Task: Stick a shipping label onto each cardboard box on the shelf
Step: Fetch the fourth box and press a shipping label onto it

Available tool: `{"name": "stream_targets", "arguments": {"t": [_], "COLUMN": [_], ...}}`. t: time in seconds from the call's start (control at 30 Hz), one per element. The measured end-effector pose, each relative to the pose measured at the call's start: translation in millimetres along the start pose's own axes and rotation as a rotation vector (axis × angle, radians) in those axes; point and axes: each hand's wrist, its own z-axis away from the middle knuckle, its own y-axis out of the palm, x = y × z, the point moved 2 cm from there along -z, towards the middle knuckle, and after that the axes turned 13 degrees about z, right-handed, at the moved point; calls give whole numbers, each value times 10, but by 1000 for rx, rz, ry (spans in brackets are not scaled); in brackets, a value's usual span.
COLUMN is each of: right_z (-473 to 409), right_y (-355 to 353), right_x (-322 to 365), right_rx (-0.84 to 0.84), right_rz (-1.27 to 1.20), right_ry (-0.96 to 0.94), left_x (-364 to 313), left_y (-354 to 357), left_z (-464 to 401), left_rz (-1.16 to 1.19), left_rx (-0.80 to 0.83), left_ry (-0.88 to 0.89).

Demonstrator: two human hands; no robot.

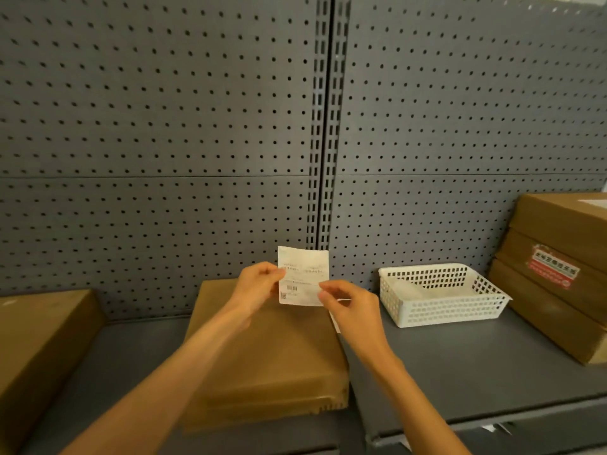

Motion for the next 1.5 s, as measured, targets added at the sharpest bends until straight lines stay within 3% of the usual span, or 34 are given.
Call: {"name": "stream_targets", "arguments": {"t": [0.13,0.37,0.5,0.93,1.5], "right_z": [-45,3,26,37,39], "right_y": [19,334,470,581,637], "right_x": [43,128,183,131,39], "right_rx": [-60,198,234,219,217], "right_rz": [21,60,22,209,304], "right_ry": [108,217,227,195,128], "left_x": [-16,39,123,404,468], "left_y": [-216,-510,-668,-814,-813], "left_z": [70,225,265,131,168], "left_rz": [20,136,153,-296,-368], "left_rx": [-10,8,13,-12,-25], "left_ry": [7,-11,-27,81,205]}}
